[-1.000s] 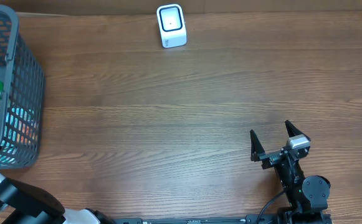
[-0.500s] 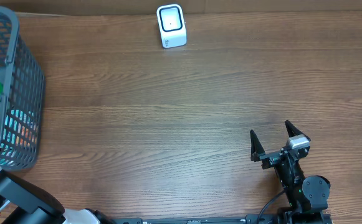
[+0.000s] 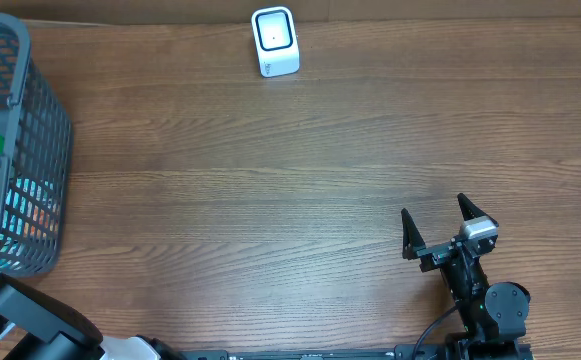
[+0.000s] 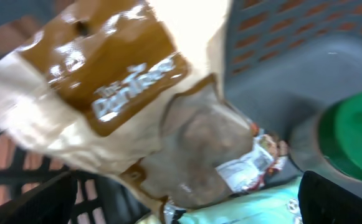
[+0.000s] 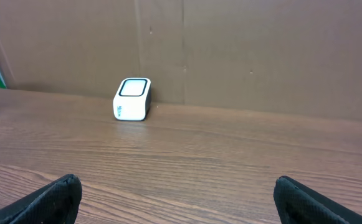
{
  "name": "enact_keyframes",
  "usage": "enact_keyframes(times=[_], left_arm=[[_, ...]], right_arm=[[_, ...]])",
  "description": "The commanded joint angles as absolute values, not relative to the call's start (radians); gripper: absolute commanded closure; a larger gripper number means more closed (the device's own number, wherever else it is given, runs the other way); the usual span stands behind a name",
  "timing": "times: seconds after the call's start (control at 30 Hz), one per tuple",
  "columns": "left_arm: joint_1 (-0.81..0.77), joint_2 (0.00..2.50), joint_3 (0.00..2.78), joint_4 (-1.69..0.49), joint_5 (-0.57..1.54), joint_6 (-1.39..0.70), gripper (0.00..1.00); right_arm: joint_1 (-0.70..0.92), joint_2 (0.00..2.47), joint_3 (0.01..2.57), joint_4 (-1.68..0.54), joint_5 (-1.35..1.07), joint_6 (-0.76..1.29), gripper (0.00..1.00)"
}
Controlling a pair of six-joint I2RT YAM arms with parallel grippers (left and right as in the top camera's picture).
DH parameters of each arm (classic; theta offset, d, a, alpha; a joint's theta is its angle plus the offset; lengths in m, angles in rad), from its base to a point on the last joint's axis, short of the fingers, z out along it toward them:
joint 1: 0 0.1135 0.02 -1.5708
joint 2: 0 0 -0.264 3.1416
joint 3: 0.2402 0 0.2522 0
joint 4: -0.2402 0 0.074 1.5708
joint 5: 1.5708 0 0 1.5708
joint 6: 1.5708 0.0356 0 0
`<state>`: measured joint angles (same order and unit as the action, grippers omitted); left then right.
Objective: Scan the item barcode
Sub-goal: 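Grasp the white-and-brown snack bag with the left gripper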
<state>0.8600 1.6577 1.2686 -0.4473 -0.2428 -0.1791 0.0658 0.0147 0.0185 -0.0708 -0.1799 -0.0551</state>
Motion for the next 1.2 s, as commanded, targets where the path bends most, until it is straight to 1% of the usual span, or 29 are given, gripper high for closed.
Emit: enact_keyframes(times=[0.0,0.3,0.57,0.83,1.17], left_arm=[[0.867,1.668,1.285,-0.447,-0.182,-0.126,0.03],[0.915,1.681,1.285,-0.472,-0.167,-0.142,0.03],[0.949,1.789,1.285,-0.46,-0.195,-0.138,0.0],[0.948,1.858,1.285,-0.356,-0.236,-0.142,0.0],[0.944,1.928,1.285,-0.248,-0.204,-0.146,0.0]], right_arm=[[0.061,0.003,0.008,-0.065,-0.184,-0.051,0.0],[0.061,0.003,0.008,-0.065,-0.184,-0.051,0.0],[0.061,0.003,0.008,-0.065,-0.184,-0.051,0.0],[0.061,0.003,0.008,-0.065,-0.184,-0.051,0.0],[0.061,0.003,0.008,-0.065,-0.184,-0.051,0.0]])
